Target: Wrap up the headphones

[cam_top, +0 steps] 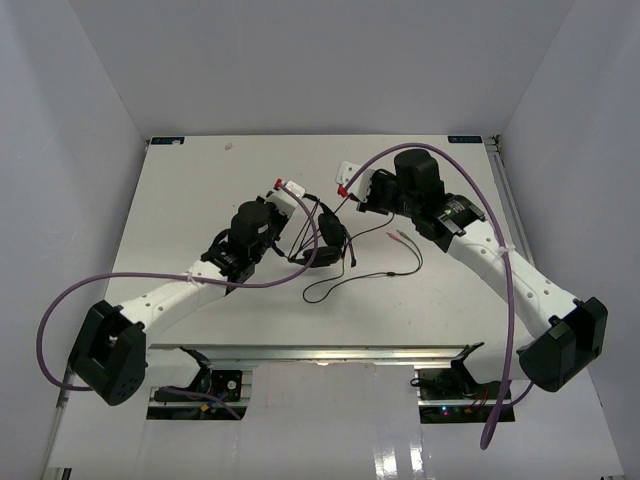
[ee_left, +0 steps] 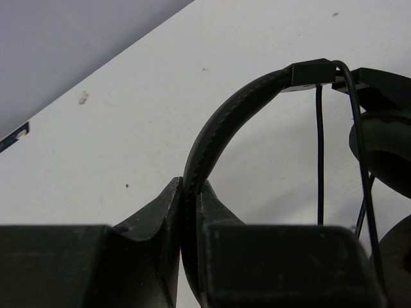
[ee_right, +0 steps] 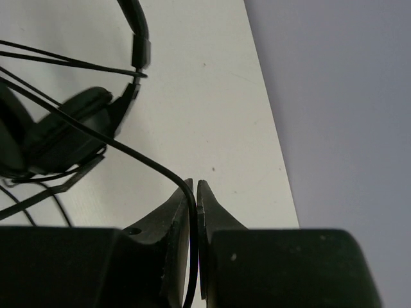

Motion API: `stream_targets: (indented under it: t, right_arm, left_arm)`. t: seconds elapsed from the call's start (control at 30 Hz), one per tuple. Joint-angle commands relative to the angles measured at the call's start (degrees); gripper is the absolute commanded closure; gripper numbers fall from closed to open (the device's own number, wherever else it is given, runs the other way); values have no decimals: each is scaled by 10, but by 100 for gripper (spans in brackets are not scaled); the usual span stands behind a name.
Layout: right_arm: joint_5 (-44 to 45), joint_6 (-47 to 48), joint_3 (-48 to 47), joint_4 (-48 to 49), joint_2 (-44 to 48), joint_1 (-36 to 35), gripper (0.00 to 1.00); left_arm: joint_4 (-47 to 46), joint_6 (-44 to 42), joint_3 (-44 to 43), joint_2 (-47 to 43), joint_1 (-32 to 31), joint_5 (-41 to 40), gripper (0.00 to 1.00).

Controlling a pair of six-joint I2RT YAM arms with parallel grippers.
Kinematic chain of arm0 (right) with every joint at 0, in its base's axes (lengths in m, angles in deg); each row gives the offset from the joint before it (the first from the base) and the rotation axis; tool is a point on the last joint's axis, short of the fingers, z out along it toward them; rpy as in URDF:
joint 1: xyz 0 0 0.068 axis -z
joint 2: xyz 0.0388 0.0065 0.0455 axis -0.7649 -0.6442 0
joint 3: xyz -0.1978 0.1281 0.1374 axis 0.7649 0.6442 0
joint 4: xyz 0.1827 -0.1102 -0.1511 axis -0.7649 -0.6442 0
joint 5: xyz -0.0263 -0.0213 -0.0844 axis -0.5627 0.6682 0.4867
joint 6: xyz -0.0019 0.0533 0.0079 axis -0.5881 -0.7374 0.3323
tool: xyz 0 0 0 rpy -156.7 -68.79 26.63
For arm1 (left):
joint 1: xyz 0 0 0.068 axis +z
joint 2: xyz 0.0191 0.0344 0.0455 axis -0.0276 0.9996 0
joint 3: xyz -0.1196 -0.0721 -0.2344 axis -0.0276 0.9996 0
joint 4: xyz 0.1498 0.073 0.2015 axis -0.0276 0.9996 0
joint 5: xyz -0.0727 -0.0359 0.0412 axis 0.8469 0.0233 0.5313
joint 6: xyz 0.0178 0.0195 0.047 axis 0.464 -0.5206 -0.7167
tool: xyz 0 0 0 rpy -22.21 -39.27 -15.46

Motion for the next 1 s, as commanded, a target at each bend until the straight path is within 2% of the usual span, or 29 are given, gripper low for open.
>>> stream_targets:
  t: [0.0,0.17,0.37,0.47,0.57,0.73,0.97]
  right_arm:
    - [-87,-57,-70,-10,19,6,88]
    - [-162,-92,-115,-48,24,12,88]
    - [-165,-104,-100,-54,39,15,88]
    - [-160,-111,-82,-53,47,16,88]
    - [-104,-95,-70,-43,54,17,89]
    - [-22,-71,-59,-7,53,42,89]
    - [-24,-63,-54,19,28,75,87]
  left_arm:
    - [-38,-72,-17,41,-22,-121,100]
    - [-76,-120,-34,93,-26,-194,100]
    - [-115,-148,-45,121,-26,-249,100]
    - [-99,-138,-56,128,-25,-253,100]
    - [-82,-127,-51,117,-24,-229,100]
    - [-35,-115,3,48,-25,-113,100]
    - [-22,-134,54,-42,-26,-77,100]
